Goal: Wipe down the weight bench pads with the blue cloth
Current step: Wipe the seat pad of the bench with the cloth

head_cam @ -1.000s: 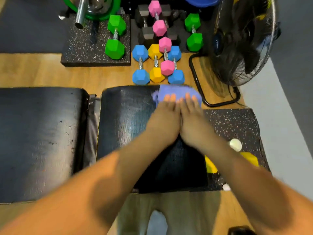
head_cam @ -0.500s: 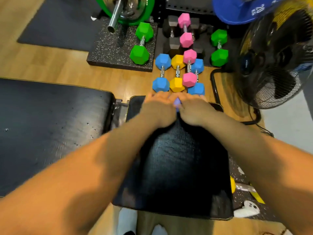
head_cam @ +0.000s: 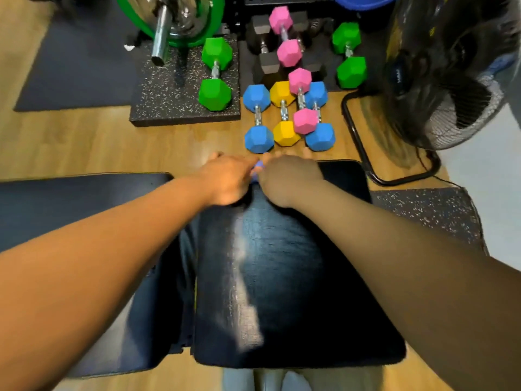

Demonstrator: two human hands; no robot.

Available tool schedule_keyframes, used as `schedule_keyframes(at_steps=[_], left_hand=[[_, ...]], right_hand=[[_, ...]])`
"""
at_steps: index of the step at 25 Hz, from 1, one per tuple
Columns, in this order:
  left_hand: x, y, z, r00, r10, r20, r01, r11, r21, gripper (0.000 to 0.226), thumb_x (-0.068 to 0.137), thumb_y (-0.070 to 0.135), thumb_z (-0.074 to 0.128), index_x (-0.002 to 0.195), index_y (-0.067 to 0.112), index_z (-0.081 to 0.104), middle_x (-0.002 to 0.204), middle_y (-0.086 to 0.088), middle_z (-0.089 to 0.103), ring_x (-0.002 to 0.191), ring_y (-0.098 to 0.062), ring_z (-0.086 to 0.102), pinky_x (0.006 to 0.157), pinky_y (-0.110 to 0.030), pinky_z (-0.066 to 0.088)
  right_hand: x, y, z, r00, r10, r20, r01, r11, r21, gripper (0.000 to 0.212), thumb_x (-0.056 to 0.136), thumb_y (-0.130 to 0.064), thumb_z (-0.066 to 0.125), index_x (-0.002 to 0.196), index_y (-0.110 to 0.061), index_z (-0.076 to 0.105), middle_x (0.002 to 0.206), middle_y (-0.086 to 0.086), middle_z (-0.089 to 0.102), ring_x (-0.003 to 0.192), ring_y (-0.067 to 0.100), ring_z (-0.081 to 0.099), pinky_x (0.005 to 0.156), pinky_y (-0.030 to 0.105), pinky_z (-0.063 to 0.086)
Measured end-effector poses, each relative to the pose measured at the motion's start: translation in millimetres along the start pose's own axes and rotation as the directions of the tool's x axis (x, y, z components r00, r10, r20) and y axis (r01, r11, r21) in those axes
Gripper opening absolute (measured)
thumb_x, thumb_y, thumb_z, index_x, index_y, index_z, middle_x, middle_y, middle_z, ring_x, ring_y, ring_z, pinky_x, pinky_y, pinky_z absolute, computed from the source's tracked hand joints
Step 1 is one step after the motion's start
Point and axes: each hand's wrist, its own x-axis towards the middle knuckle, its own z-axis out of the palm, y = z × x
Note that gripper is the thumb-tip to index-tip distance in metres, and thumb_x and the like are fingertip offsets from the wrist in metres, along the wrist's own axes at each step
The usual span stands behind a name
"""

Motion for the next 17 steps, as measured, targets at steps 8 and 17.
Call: schedule_keyframes(at_steps=[8, 17], left_hand=[[89, 130, 4, 0.958, 0.281, 0.062, -0.281, 0.960, -0.005, 0.036, 0.093, 0.030, 0.037, 0.115, 0.006, 0.051, 0.114, -0.020, 0.060, 0.105, -0.035, 0.058, 0.088, -0.042, 0.048], [24, 180, 25, 0.763, 0.637, 0.112, -0.631, 0.695, 0.345, 0.050, 0.079, 0.030, 0.027, 0.109, 0.009, 0.062, 0.108, -0.011, 0.061, 0.107, -0.032, 0.051, 0.092, -0.042, 0.036]], right_hand=[[-71, 109, 9, 0.900, 0.433, 0.046, -0.419, 0.830, 0.368, 0.038, 0.099, -0.032, 0.026, 0.126, -0.013, 0.042, 0.132, 0.015, 0.051, 0.124, 0.033, 0.046, 0.109, 0.054, 0.027], [-160, 78, 41, 0.820, 0.561, 0.114, -0.514, 0.633, 0.579, 0.035, 0.098, -0.020, 0.031, 0.123, -0.001, 0.046, 0.126, 0.022, 0.056, 0.117, 0.035, 0.053, 0.098, 0.043, 0.041]])
